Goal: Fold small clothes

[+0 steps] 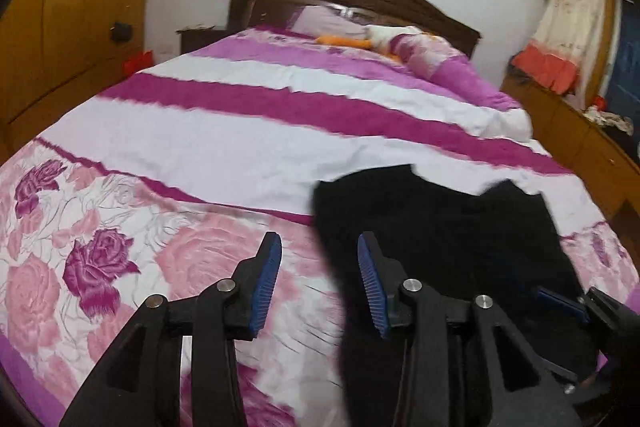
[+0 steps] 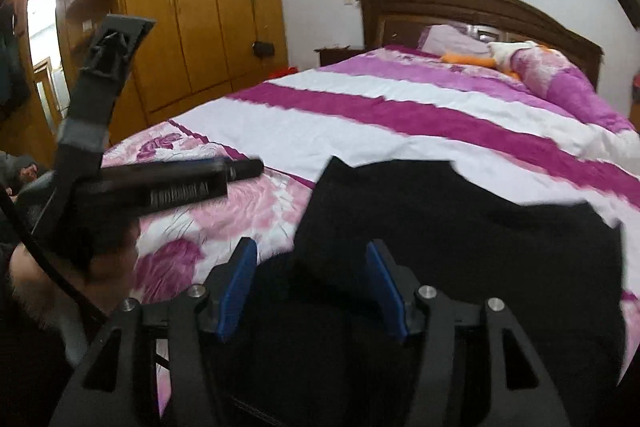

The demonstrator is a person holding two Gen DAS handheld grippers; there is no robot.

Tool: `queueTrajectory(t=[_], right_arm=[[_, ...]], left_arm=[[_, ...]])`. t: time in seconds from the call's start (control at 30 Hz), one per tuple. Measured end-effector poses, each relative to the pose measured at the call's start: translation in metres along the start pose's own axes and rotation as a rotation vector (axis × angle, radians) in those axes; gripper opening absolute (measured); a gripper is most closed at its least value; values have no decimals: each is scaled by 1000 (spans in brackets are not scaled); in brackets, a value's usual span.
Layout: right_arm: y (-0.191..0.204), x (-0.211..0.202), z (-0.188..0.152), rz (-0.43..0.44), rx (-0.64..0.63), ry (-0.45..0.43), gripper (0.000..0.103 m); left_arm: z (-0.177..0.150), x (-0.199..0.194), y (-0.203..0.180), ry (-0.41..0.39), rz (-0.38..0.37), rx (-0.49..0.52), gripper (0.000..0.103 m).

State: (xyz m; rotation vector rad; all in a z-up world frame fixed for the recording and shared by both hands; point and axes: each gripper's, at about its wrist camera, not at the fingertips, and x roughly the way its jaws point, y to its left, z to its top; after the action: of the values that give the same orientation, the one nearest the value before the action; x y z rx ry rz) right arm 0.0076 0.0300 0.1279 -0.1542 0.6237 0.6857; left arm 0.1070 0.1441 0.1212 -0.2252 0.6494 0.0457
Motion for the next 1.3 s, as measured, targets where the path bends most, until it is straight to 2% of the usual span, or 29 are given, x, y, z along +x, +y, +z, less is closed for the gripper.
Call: queueTrajectory(t=[0.1,0.23,0.33,0.37,0.4,0.43,0.47,0.5,0.57,0.67,0.73,0.8,0.87,0.93,1.0,1.03,1.07,1.1,1.13,1.17,1.23,1.27,1.3], right_arm=[[-14,-56,-28,-66,-2,1,60],[-35,-111,-60,-147,-6,14,60],[-58,-143,-83,-192,76,17,62],[-66,-150,-90,-211,108,16,66],[-76,-159,-102,-246,151,11,74],[-83,-164,-109,-276,176,9,80],[-90,-169,-118,-309,202,8,92],[-98,-173,-128,-343,237,10,97],[-118,-180,-148,-389,324,30,97],[-151,-183,-179,-450,495,67,97],[-164,-176,-192,-465,561,117,97],[-173,-167,-202,-430,610,164,98],[-180,-166,-204,-378,625,138,98],[-185,-168,-206,-365,641,126,92],[-186,-170,-208,-391,649,133,72],[-188,-173,-209,-384,660,122,68],[-186,-177,-213,-373,667,109,56],[-186,-180,-213,-365,671,98,27],[-186,-181,-214,-305,681,84,11],[-185,-181,-214,-269,690,83,6],[-179,-181,-212,-257,669,79,5],[-177,-179,-211,-212,667,73,5],[-173,-179,-211,-206,664,74,5]], left_arm=[[-7,-12,-26,26,5,46,27],[-28,-35,-60,56,36,116,27],[-48,-48,-75,104,27,135,30],[-55,-54,-78,116,28,136,31],[-62,-58,-79,120,30,136,34],[-71,-63,-79,123,34,137,36],[-81,-66,-79,128,38,139,37],[-91,-69,-76,135,40,136,39],[-107,-70,-71,159,59,127,40],[-133,-65,-63,231,150,147,40],[-148,-63,-59,270,165,144,40],[-160,-63,-56,297,167,137,40],[-167,-63,-58,309,151,146,40],[-173,-63,-65,315,135,165,40],[-176,-63,-70,315,121,175,40],[-177,-63,-72,313,124,185,40],[-177,-62,-74,309,131,196,40],[-179,-61,-75,303,137,206,40],[-179,-61,-76,303,140,210,40],[-180,-60,-76,303,141,212,40],[-180,-59,-75,303,136,207,41],[-180,-58,-74,303,132,202,41],[-180,-58,-73,302,129,199,41]])
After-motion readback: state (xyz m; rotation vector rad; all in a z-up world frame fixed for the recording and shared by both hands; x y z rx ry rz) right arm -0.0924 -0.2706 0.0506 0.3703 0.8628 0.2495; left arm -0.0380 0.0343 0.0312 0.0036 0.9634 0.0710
